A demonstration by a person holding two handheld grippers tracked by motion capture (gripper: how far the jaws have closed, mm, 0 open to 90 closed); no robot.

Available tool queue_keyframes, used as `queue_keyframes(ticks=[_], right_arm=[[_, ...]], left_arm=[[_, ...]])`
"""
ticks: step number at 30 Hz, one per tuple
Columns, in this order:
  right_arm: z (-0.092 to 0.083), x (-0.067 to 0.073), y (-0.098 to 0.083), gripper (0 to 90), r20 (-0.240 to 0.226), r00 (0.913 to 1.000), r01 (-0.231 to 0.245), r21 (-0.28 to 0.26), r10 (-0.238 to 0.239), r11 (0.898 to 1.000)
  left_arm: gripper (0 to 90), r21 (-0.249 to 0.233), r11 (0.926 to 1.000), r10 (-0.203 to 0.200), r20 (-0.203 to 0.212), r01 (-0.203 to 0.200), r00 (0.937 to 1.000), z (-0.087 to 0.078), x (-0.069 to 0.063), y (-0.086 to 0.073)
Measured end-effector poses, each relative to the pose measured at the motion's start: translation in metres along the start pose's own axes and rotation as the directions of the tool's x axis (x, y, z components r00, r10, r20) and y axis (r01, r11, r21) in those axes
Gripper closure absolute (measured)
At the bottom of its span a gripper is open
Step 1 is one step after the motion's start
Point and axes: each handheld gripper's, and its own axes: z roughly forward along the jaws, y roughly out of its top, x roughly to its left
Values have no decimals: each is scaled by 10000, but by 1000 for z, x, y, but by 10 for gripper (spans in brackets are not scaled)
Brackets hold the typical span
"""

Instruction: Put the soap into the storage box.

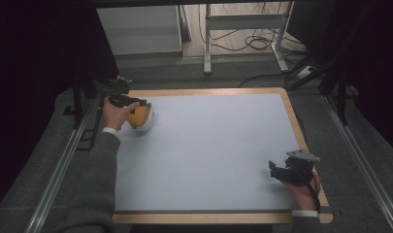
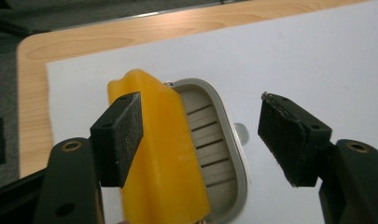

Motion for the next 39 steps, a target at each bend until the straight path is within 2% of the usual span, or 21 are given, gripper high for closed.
queue_keyframes(ticks=[2, 4, 9, 11, 12, 14, 15, 17, 19, 20, 21, 24, 25, 26, 28, 30, 31, 32, 33, 37, 39], right_arm=[[0, 0, 0, 98, 5, 10000, 0, -1, 0, 10000], [0, 1, 0, 98, 8, 10000, 59, -28, -59, 10000], [0, 2, 1, 98, -12, 10000, 45, 2, -45, 10000], [0, 2, 1, 98, -41, 10000, 56, -9, -56, 10000], [0, 2, 1, 98, -45, 10000, 61, -15, -61, 10000], [1, 2, 1, 98, -34, 10000, 77, -11, -77, 10000], [1, 2, 1, 98, -13, 10000, 31, -3, -31, 10000], [1, 2, 2, 98, -18, 10000, 43, -16, -43, 10000], [0, 4, 2, 98, -49, 10000, 86, -23, -86, 10000], [0, 4, 2, 98, -49, 10000, 86, -23, -86, 10000], [0, 5, 2, 98, -47, 9999, 124, -52, -124, 9999], [-1, 5, 3, 98, -31, 9999, 132, -60, -132, 9999], [0, 4, 3, 98, -18, 9999, 126, -57, -126, 9999], [0, 4, 3, 98, -18, 9999, 126, -57, -126, 9999], [-1, 5, 3, 98, -17, 9999, 134, -60, -135, 9999], [-1, 5, 3, 98, -17, 9999, 132, -67, -133, 9999], [-1, 5, 3, 98, -11, 9999, 135, -61, -135, 9999], [-1, 5, 3, 98, -11, 9999, 135, -61, -135, 9999], [-1, 5, 3, 98, -14, 9999, 146, -64, -146, 9999], [-1, 4, 3, 98, 20, 9999, 102, -69, -102, 9999], [-1, 4, 3, 98, 8, 9999, 105, -55, -105, 9999]], left_arm=[[305, 22, 9999, 147, 294, -148, 9995, -3, -3, -1], [296, -164, 9996, 222, 627, -212, 9978, -8, -6, -5], [283, -166, 9981, 604, 771, -593, 9952, -14, -13, -14], [285, -544, 9946, 932, 869, -887, 9919, -21, -20, -23], [294, -754, 9912, 1167, 1092, -1089, 9871, -25, -26, -32], [290, -746, 9900, 1281, 1179, -1199, 9847, -27, -28, -36], [287, -690, 9867, 1553, 1304, -1473, 9792, -30, -33, -45], [287, -677, 9859, 1615, 1419, -1532, 9766, -32, -34, -51], [288, -727, 9852, 1658, 1681, -1555, 9717, -37, -37, -65], [288, -727, 9852, 1658, 1681, -1555, 9717, -37, -37, -65], [285, -703, 9844, 1719, 1842, -1615, 9677, -40, -38, -74], [283, -811, 9844, 1690, 1888, -1561, 9674, -43, -38, -84], [279, -786, 9851, 1659, 2024, -1528, 9651, -44, -39, -93], [278, -786, 9851, 1659, 2024, -1528, 9651, -44, -39, -93], [278, -916, 9852, 1614, 2074, -1451, 9649, -44, -42, -107], [280, -1010, 9845, 1618, 2096, -1433, 9643, -44, -43, -111], [285, -1230, 9838, 1542, 2091, -1305, 9657, -45, -46, -120], [284, -1230, 9838, 1542, 2091, -1305, 9657, -45, -46, -120], [282, -1243, 9841, 1521, 2215, -1268, 9632, -44, -48, -128], [277, -1188, 9857, 1443, 2298, -1194, 9625, -43, -50, -141], [276, -1187, 9874, 1320, 2510, -1048, 9590, -42, -49, -150]])
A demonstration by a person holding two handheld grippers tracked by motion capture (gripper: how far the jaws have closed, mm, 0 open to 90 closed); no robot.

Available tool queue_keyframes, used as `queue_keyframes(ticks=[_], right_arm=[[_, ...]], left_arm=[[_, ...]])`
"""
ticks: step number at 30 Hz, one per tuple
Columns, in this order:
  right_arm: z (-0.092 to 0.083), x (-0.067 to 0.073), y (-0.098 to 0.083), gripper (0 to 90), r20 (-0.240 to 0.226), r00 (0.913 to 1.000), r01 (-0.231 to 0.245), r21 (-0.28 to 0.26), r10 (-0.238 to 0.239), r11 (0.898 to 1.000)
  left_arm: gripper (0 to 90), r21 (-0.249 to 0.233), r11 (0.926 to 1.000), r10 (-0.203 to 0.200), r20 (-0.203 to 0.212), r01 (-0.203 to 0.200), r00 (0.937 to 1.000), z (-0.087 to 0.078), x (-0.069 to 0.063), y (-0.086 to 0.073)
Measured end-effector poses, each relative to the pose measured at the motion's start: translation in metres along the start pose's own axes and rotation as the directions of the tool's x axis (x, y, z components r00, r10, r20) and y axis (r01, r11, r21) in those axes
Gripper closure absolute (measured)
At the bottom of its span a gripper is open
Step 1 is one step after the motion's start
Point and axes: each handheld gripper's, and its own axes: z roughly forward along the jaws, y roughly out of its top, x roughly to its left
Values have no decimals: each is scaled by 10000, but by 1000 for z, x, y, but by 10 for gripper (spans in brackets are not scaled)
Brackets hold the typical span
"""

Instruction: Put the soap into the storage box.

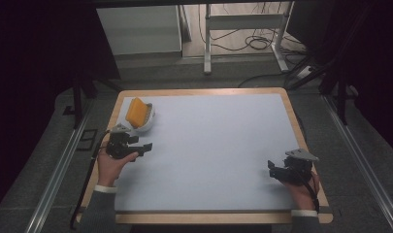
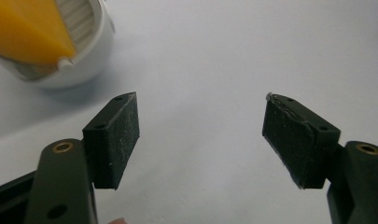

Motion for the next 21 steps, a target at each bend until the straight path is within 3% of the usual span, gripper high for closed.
queue_keyframes(ticks=[6, 21], right_arm=[[1, 2, 0, 98, 3, 10000, 66, -4, -66, 10000], [0, 1, 0, 98, -2, 10000, 91, -65, -91, 9999]], left_arm=[[271, 201, 9997, -124, 169, 121, 9998, 3, 0, -19], [268, 412, 9991, 106, 226, -115, 9997, 0, 1, -25]])
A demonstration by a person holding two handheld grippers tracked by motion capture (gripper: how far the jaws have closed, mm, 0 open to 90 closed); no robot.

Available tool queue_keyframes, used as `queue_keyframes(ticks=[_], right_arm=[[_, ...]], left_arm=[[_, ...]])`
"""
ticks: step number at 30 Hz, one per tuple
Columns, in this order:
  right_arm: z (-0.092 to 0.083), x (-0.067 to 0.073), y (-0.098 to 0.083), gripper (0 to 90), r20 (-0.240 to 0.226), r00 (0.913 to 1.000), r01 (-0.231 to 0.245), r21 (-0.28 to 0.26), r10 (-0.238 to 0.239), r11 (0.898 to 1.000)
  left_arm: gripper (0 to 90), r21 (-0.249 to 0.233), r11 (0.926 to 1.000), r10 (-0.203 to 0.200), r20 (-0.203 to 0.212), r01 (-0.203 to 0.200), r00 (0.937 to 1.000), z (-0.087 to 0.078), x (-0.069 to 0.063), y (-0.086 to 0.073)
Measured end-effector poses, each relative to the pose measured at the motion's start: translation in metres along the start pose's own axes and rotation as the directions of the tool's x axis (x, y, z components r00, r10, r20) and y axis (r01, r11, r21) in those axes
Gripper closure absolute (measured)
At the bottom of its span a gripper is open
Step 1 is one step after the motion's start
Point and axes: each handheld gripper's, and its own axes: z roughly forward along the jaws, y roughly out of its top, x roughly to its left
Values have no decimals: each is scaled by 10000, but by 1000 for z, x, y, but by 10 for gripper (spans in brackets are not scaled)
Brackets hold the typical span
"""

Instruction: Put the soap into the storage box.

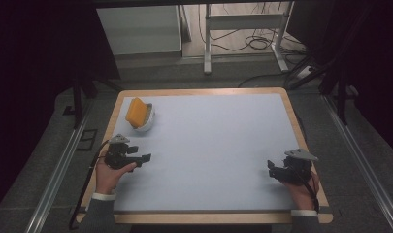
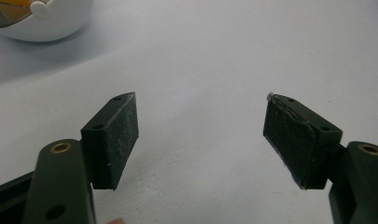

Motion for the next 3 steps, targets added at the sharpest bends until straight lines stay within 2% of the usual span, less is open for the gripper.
queue_keyframes(ticks=[3], right_arm=[[0, 2, 1, 98, -105, 9999, 25, -77, -26, 10000]], left_arm=[[267, 9, 10000, 26, -8, -26, 10000, 0, 1, 0]])
